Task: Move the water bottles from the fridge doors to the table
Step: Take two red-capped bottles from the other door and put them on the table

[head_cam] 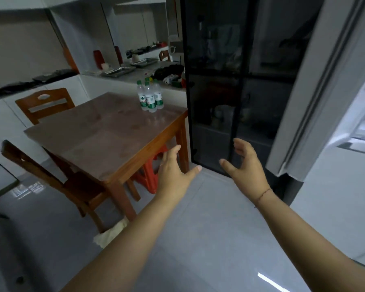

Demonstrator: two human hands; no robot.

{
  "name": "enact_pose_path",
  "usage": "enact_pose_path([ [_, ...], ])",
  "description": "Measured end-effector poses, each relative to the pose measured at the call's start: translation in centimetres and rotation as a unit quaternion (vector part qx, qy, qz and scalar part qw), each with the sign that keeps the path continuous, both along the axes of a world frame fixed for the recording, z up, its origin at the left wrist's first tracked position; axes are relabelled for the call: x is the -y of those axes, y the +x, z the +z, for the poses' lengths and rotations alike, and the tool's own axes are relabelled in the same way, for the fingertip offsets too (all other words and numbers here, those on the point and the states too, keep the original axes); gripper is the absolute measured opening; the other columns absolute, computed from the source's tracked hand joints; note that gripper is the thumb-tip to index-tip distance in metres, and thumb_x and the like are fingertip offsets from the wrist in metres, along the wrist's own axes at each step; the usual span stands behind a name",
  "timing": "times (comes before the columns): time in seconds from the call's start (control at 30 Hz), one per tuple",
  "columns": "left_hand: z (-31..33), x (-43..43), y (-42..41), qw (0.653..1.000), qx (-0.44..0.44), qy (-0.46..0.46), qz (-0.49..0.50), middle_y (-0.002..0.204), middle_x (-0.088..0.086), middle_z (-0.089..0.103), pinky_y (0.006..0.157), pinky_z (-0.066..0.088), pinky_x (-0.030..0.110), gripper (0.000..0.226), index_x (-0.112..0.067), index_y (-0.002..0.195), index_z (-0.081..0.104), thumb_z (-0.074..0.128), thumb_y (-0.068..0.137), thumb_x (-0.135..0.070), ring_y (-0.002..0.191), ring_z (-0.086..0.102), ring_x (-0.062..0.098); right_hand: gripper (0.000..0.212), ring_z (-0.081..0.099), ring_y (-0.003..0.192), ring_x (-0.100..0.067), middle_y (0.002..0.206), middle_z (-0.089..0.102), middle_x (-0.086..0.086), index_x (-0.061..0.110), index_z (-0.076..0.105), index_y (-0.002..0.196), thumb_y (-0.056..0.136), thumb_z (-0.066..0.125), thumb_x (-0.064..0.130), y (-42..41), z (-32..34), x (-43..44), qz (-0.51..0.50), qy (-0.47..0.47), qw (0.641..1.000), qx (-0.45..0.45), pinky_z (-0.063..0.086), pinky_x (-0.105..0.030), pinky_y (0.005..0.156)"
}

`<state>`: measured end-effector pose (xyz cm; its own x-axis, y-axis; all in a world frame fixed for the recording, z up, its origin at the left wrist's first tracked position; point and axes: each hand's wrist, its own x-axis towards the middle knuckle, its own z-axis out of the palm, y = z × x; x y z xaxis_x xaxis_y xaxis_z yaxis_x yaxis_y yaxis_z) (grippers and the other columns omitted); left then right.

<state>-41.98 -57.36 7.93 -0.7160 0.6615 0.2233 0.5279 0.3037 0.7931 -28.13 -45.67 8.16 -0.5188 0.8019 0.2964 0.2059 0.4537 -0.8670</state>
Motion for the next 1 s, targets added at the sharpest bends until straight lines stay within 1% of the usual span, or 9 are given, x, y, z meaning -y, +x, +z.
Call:
enact_pose_path([
  [0.13,1.9,-0.9,6.2,0.999,-0.014,0.014,-0.046,0.149,-0.005,0.037,0.104,0.032,0.026,0.078,-0.025,0.145,0.034,0.075,0.079,-0.037,0.137,0.036,0.014,0.064,0.042,0.131,-0.013,0.141,0.046,0.0,0.018,0.038,0.139,0.084,0.069,0.026,7.0,2.5,-0.5,-0.041,0.023,0.999,-0.015,0.034,-0.026,0.105],
  [0.3,5.7,-4.7,12.8,0.992,-0.03,0.029,-0.116,0.149,-0.007,0.036,0.104,0.032,0.026,0.078,-0.026,0.145,0.032,0.073,0.08,-0.039,0.137,0.034,0.012,0.057,0.048,0.121,-0.01,0.134,0.05,0.0,0.019,0.043,0.134,0.083,0.068,0.029,14.9,6.1,-3.4,-0.093,0.049,0.994,-0.027,0.037,-0.023,0.098],
  [0.53,12.6,-12.2,20.3,0.974,-0.062,0.085,-0.2,0.15,-0.01,0.033,0.108,0.03,0.027,0.075,-0.03,0.146,0.03,0.07,0.083,-0.038,0.137,0.032,0.009,0.056,0.048,0.113,-0.008,0.13,0.05,0.004,0.021,0.043,0.133,0.083,0.068,0.029,22.9,11.8,-11.0,-0.134,0.086,0.984,-0.079,0.04,-0.027,0.097],
  [0.63,15.7,-16.8,23.6,0.966,-0.084,0.118,-0.214,0.148,-0.013,0.033,0.102,0.027,0.017,0.074,-0.029,0.146,0.029,0.069,0.084,-0.038,0.133,0.033,0.006,0.058,0.049,0.114,-0.01,0.131,0.05,0.001,0.018,0.043,0.133,0.082,0.069,0.029,25.3,14.6,-15.7,-0.131,0.1,0.981,-0.107,0.04,-0.028,0.098],
  [0.73,18.5,-22.2,26.7,0.958,-0.115,0.144,-0.218,0.13,-0.018,0.035,0.082,0.025,-0.005,0.071,-0.026,0.146,0.031,0.068,0.086,-0.034,0.112,0.033,-0.007,0.06,0.049,0.115,-0.012,0.132,0.05,0.0,0.015,0.042,0.135,0.083,0.069,0.029,27.1,17.2,-20.8,-0.122,0.104,0.98,-0.121,0.041,-0.029,0.1],
  [0.77,19.3,-24.0,27.5,0.957,-0.123,0.15,-0.213,0.132,-0.017,0.036,0.082,0.027,-0.005,0.073,-0.025,0.146,0.03,0.068,0.086,-0.034,0.113,0.033,-0.007,0.06,0.049,0.116,-0.013,0.133,0.05,-0.001,0.015,0.042,0.136,0.083,0.068,0.029,27.5,17.9,-22.5,-0.114,0.108,0.981,-0.117,0.04,-0.029,0.101],
  [0.8,19.9,-25.9,28.1,0.958,-0.128,0.154,-0.206,0.139,-0.013,0.037,0.089,0.031,0.0,0.075,-0.025,0.147,0.028,0.068,0.085,-0.036,0.118,0.036,-0.003,0.061,0.048,0.118,-0.013,0.135,0.049,-0.001,0.015,0.041,0.137,0.083,0.068,0.03,27.7,18.6,-24.1,-0.106,0.114,0.982,-0.11,0.04,-0.029,0.101],
  [0.9,21.0,-30.9,28.9,0.966,-0.143,0.144,-0.157,0.149,-0.004,0.035,0.104,0.04,0.032,0.089,-0.026,0.149,0.021,0.07,0.078,-0.049,0.134,0.037,0.016,0.066,0.047,0.123,-0.017,0.139,0.047,-0.003,0.014,0.039,0.139,0.082,0.068,0.03,27.7,20.4,-28.2,-0.079,0.123,0.985,-0.093,0.039,-0.028,0.101],
  [1.0,21.1,-34.6,28.5,0.979,-0.134,0.111,-0.102,0.149,-0.002,0.037,0.107,0.039,0.04,0.1,-0.027,0.149,0.02,0.074,0.07,-0.057,0.134,0.039,0.021,0.065,0.046,0.124,-0.016,0.14,0.046,-0.001,0.015,0.038,0.14,0.084,0.066,0.028,26.9,21.3,-30.7,-0.044,0.127,0.987,-0.09,0.04,-0.025,0.097],
])
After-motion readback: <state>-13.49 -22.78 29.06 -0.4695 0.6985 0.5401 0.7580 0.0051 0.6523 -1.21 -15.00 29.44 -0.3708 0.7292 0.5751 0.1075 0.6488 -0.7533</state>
